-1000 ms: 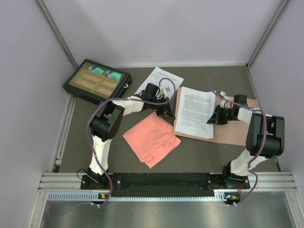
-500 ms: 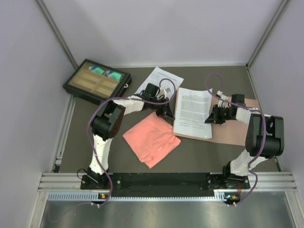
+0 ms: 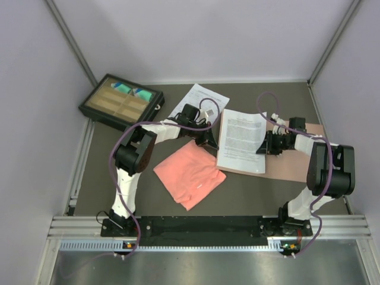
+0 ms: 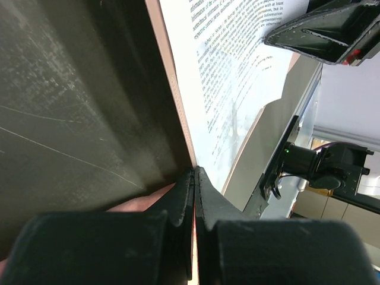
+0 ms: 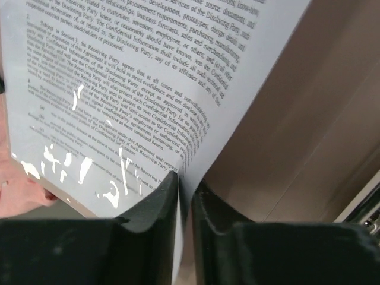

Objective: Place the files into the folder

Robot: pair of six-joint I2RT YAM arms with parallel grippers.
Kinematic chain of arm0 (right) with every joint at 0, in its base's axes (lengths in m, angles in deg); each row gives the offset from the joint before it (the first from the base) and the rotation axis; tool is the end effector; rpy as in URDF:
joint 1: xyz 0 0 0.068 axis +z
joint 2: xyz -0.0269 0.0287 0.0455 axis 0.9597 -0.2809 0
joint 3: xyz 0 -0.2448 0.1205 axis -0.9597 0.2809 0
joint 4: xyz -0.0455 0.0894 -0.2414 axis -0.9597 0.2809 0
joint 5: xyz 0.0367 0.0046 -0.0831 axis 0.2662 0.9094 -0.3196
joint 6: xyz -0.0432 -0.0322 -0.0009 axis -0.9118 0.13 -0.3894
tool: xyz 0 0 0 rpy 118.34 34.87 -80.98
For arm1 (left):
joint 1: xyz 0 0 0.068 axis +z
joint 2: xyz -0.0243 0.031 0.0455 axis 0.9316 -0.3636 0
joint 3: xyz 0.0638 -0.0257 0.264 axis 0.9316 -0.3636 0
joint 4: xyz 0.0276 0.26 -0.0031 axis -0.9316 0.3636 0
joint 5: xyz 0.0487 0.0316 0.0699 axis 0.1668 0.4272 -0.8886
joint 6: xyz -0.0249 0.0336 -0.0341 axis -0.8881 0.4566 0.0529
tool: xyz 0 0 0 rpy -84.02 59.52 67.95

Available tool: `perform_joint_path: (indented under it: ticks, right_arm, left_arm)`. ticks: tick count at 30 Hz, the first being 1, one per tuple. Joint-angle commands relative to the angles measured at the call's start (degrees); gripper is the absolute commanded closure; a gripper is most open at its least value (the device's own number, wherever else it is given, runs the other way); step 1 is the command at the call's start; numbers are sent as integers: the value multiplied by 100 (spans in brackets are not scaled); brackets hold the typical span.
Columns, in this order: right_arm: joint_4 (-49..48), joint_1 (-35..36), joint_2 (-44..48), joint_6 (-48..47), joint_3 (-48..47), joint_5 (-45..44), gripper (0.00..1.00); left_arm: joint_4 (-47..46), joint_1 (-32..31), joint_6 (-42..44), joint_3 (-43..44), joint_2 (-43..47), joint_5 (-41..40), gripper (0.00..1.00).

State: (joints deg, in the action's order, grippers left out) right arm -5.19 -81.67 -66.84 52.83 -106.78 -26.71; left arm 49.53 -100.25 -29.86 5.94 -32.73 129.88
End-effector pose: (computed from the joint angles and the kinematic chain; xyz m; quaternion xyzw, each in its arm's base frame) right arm 0.2949 -0.0188 0.1477 -0.0594 0.9188 0.2967 0.2535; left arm 0.3703 -0.2578 0.1452 0.1269 0.8624 -0.4844 0.0741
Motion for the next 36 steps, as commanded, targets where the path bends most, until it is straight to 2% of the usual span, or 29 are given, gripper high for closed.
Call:
perform_joint_path:
  ticks: [1, 5, 8, 11, 12, 13, 15, 19, 22, 23, 24, 25, 29, 31, 33, 34, 36]
  right_arm:
    - [-140, 52, 311, 224, -64, -483, 74]
    - [-61, 61, 584, 540, -28, -843, 63]
    - [272, 61, 821, 716, -238, -1431, 56]
    - [756, 61, 1137, 734, -590, -2082, 45]
    - [1001, 52, 1234, 725, -704, -2353, 13]
    - [1116, 61, 1330, 717, -905, -2521, 1]
    - [1379, 69, 1690, 734, -1108, -2994, 1]
    - [1416, 436, 2227, 1076, -1565, -3191, 1]
    - [1705, 772, 2272, 1410, -1821, -2603, 1]
    - [1724, 1129, 2289, 1654, -1821, -2584, 1]
    - [1698, 1263, 2359, 1761, -1699, -2663, 1]
    - [1654, 1378, 2394, 1806, -1629, -2646, 1]
    - [1574, 1598, 2430, 2052, -1391, -2628, 1]
    - [1697, 1642, 2378, 2105, -1390, -2628, 1]
    - [1950, 1747, 2325, 2166, -1495, -2933, 1]
    - [2031, 1774, 2307, 2210, -1539, -3066, 1]
    - [2162, 1792, 2359, 2272, -1566, -3286, 1]
  left_arm:
    - [-153, -51, 10, 191, -4, 122, 100]
    - [-144, -68, -16, 235, -66, 105, 100]
    - [-127, -94, -34, 357, -136, 96, 100]
    - [-39, -138, -16, 525, -207, 26, 100]
    - [-39, -147, -43, 569, -233, 17, 100]
    - [-4, -139, -86, 665, -294, 0, 100]
    - [58, -147, -113, 788, -347, -79, 100]
    - [478, -147, 61, 1174, -348, -536, 65]
    - [1059, -60, 352, 1273, -68, -1150, 52]
    - [1138, -25, 405, 1229, 56, -1283, 50]
    - [1374, 2, 475, 1176, 205, -1614, 38]
    - [1472, 28, 641, 1002, 563, -1827, 34]
    - [1570, 108, 609, 316, 1506, -2373, 30]
    - [1570, -14, 215, -52, 1891, -2731, 21]
    - [1622, -286, 20, -204, 2165, -3381, 10]
    - [1692, -654, -33, -274, 2219, -3863, 6]
    - [1754, -1025, 10, -283, 2202, -4962, 4]
